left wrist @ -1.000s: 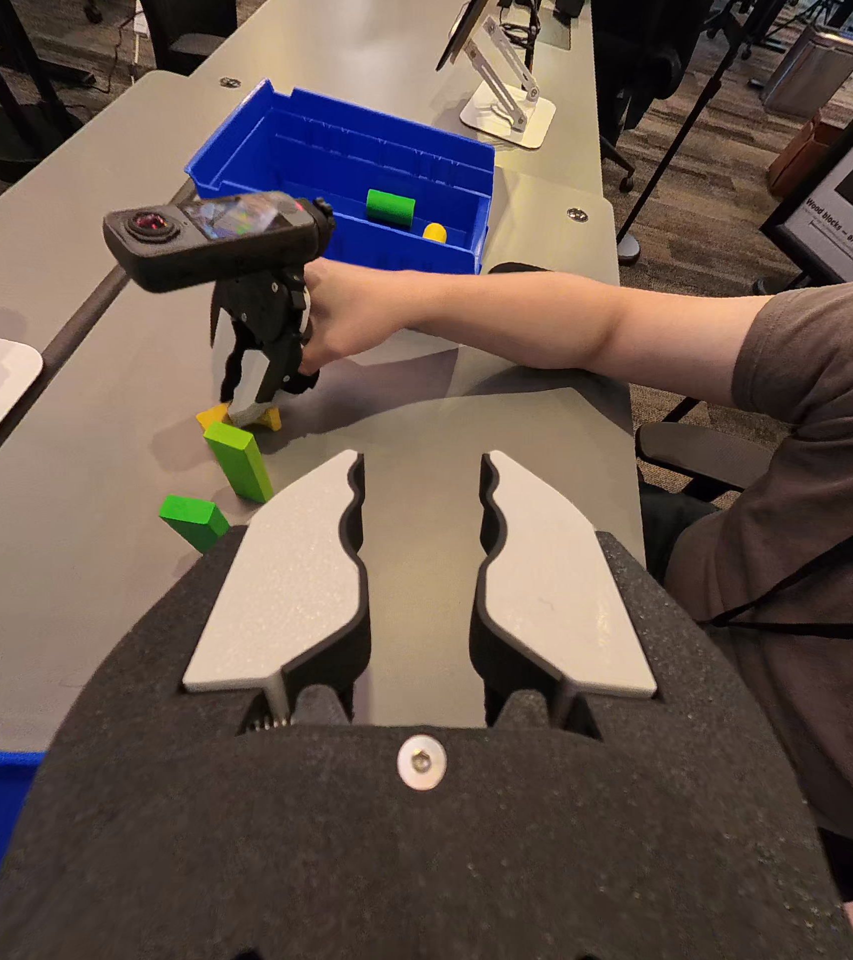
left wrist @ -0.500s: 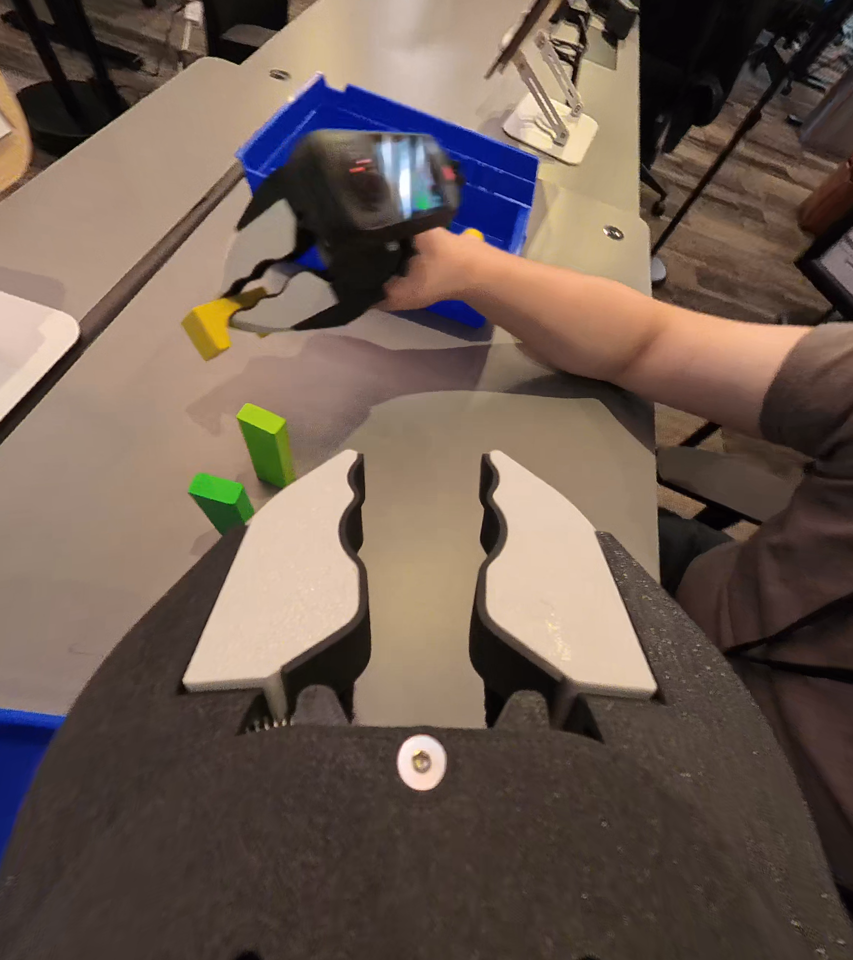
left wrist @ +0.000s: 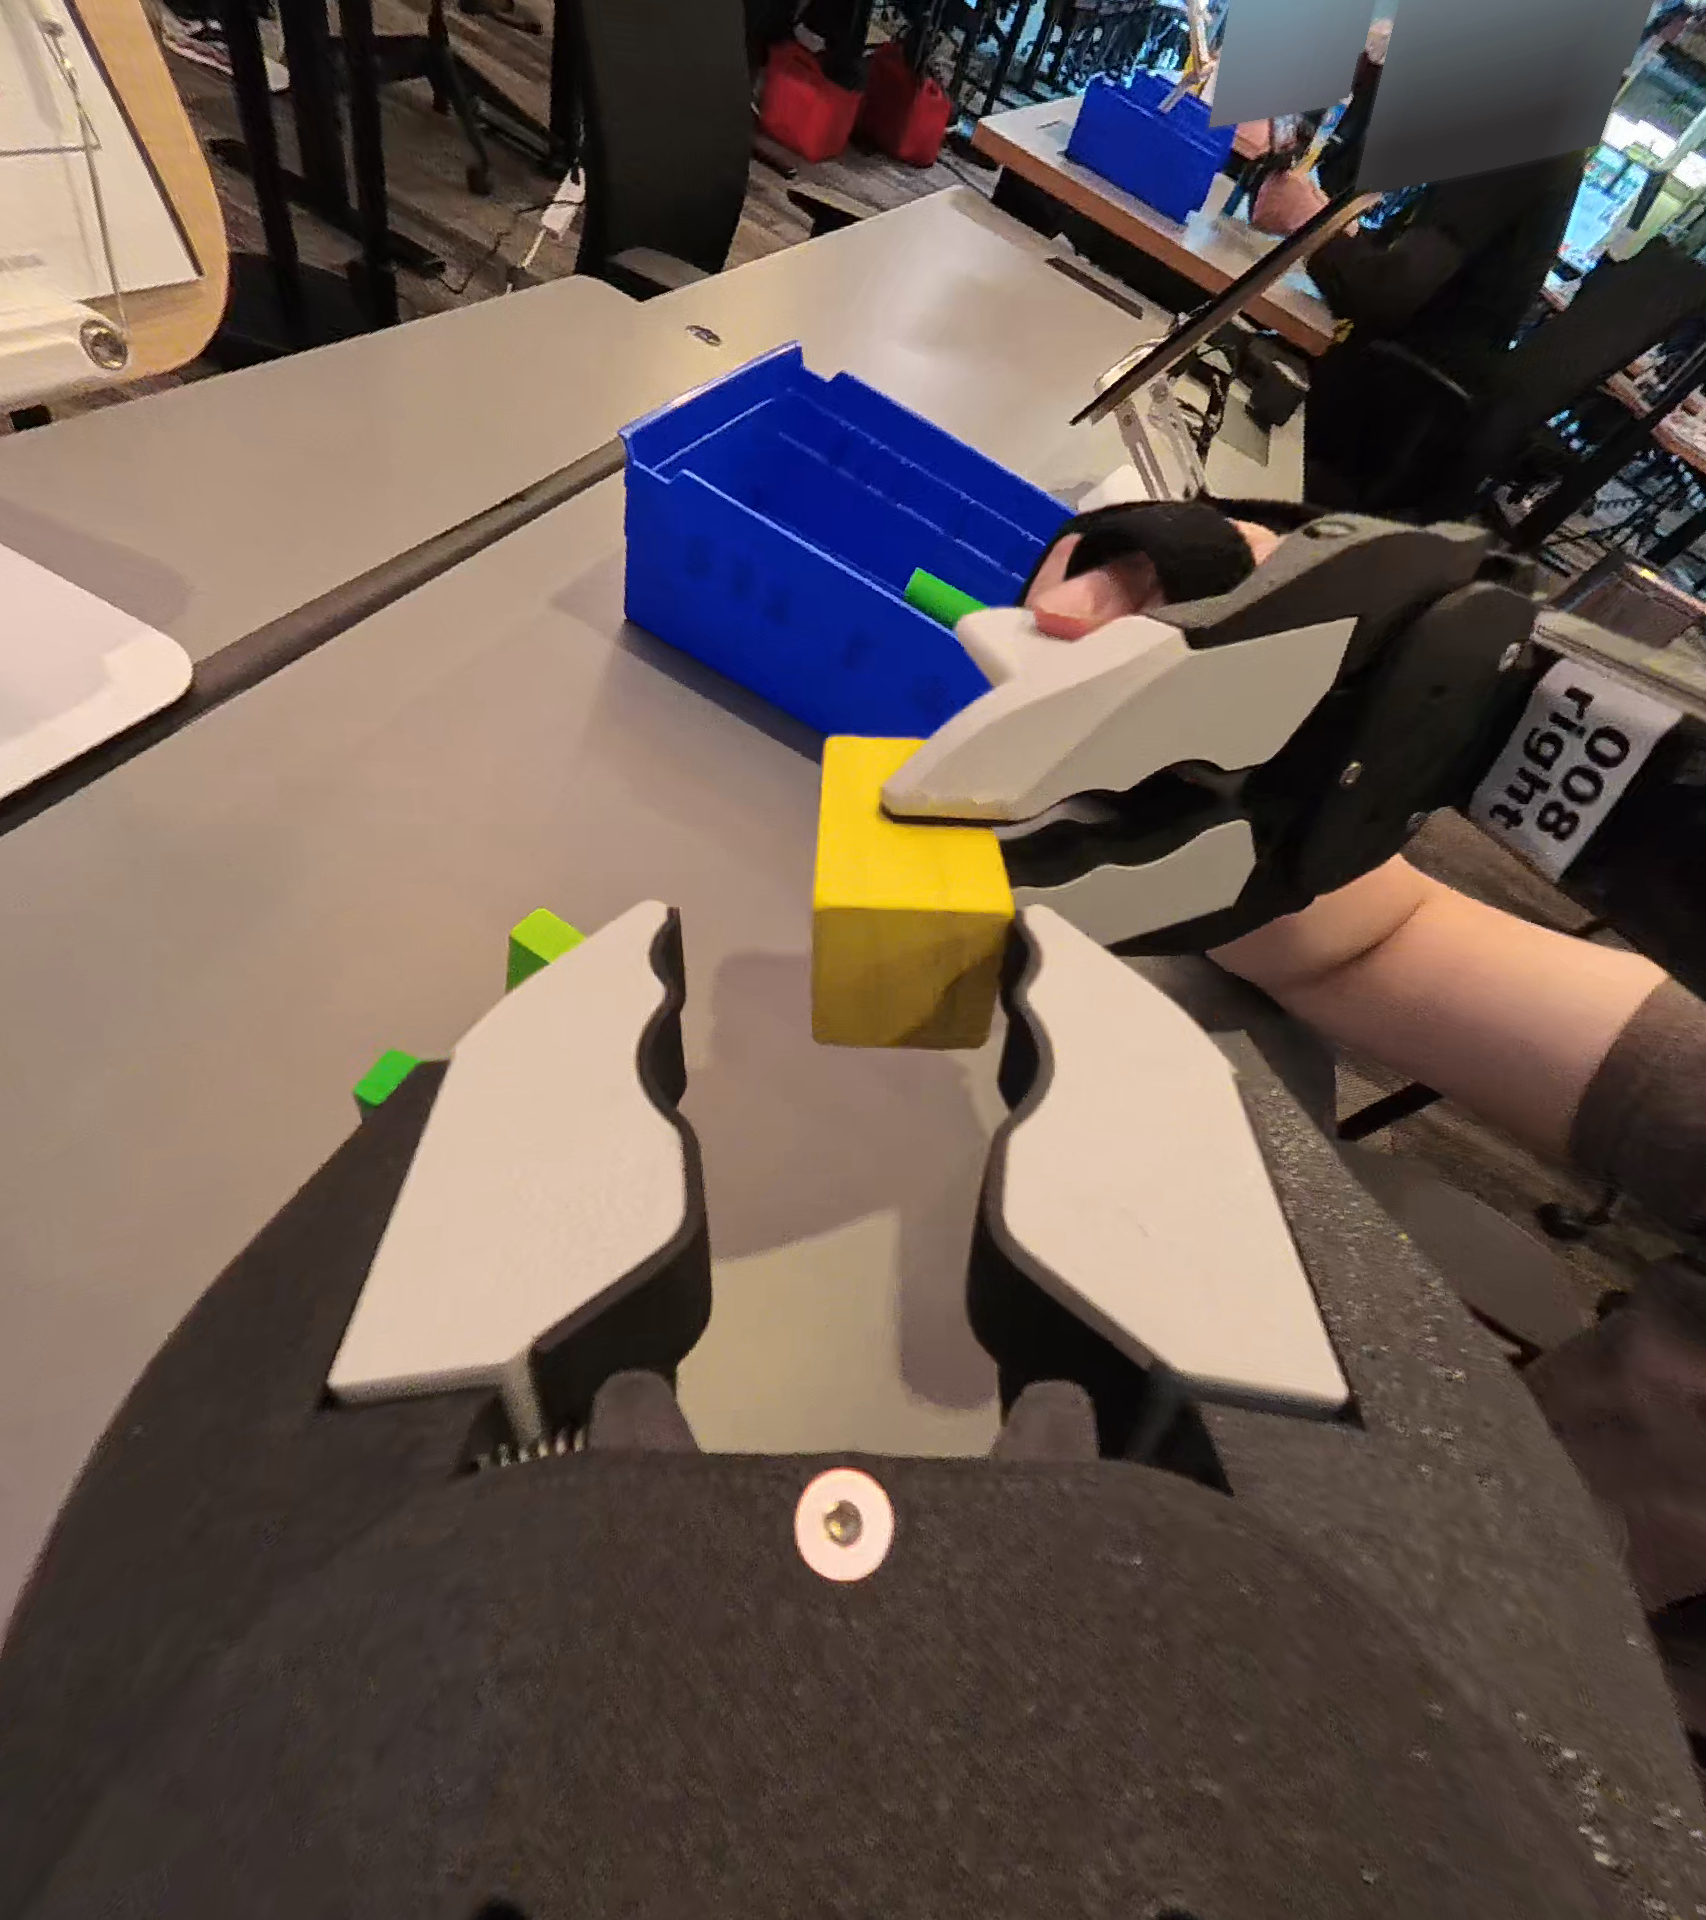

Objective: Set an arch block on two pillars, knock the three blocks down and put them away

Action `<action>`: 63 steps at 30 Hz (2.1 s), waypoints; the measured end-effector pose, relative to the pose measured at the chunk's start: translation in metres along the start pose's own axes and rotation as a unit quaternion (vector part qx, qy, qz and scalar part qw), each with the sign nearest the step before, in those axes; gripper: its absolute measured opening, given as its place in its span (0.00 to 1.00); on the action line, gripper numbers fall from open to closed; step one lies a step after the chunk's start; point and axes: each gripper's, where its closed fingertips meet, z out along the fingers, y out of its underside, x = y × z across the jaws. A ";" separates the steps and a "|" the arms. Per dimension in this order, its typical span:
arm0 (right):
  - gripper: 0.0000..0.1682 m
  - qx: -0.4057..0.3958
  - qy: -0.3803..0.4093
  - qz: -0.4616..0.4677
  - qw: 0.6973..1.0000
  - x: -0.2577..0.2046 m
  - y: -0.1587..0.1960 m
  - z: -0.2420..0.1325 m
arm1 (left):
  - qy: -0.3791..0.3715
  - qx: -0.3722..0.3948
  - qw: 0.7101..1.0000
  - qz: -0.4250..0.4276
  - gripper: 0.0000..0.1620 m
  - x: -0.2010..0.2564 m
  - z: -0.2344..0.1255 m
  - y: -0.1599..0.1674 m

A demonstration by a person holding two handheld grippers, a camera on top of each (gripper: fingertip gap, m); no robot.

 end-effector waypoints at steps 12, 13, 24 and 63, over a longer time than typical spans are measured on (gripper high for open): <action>0.20 0.160 -0.117 0.298 0.934 0.022 -0.018 -0.026 | 0.051 0.003 0.994 0.092 0.21 0.029 -0.023 -0.009; 0.21 0.172 -0.144 0.340 0.913 0.022 -0.017 -0.028 | 0.053 0.005 0.993 0.101 0.21 0.031 -0.025 -0.010; 0.21 0.210 -0.298 0.442 0.819 -0.001 -0.023 -0.035 | 0.070 -0.006 0.986 0.151 0.22 0.049 -0.023 -0.007; 0.21 -0.027 -0.274 0.427 0.861 -0.068 0.087 0.054 | -0.003 -0.003 0.996 0.093 0.42 0.015 -0.049 -0.013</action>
